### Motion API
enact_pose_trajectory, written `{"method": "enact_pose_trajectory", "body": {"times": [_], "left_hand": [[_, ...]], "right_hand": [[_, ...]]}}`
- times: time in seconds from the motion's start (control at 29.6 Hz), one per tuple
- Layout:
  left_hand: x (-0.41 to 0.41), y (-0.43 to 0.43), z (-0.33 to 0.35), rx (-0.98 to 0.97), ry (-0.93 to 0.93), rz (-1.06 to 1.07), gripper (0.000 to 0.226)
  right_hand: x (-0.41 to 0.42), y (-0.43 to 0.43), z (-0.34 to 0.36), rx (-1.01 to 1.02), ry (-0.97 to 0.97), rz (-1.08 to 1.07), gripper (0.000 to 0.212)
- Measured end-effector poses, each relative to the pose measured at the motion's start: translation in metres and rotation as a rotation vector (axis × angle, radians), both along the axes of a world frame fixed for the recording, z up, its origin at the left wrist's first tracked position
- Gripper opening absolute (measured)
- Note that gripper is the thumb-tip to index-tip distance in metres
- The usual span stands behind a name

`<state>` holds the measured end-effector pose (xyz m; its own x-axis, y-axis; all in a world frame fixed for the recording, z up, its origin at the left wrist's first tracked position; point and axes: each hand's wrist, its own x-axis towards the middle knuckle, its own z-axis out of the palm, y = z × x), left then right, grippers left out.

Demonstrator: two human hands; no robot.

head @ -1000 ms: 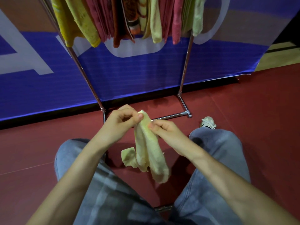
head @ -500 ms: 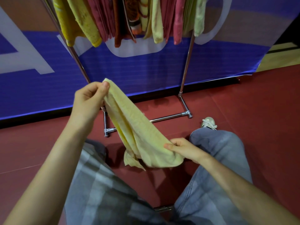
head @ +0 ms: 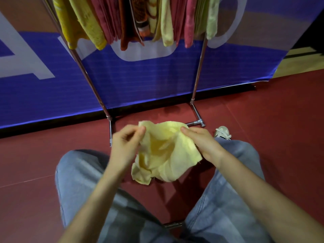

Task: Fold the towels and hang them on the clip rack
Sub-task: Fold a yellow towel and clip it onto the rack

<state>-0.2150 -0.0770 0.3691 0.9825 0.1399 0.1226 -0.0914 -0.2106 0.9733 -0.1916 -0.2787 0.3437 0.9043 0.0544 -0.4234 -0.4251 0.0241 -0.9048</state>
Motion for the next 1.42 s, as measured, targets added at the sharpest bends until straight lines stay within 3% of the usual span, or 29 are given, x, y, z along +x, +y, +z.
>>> {"method": "enact_pose_trajectory", "body": {"times": [0.17,0.37,0.54,0.85,1.15,1.42], "left_hand": [[-0.016,-0.036,-0.015,0.012,-0.056,-0.149,0.008],[-0.028,-0.049,-0.018,0.054,-0.125,-0.178,0.007],[-0.032,-0.049,-0.022,0.027,-0.092,-0.187,0.021],[-0.027,-0.046,-0.025,0.235,-0.171,-0.183,0.048],[-0.023,-0.040,-0.022,0.206,-0.173,-0.164,0.014],[-0.022,-0.039,-0.020,0.087,-0.080,-0.116,0.013]], "right_hand": [[0.000,0.014,0.015,0.098,0.048,0.010,0.015],[-0.003,0.021,0.025,0.253,0.132,-0.082,0.012],[-0.002,0.025,0.031,0.330,0.167,-0.162,0.016],[0.001,0.033,0.042,0.453,0.213,-0.251,0.013],[-0.003,0.034,0.040,0.513,0.255,-0.322,0.017],[-0.010,0.030,0.037,0.492,0.228,-0.238,0.014]]}}
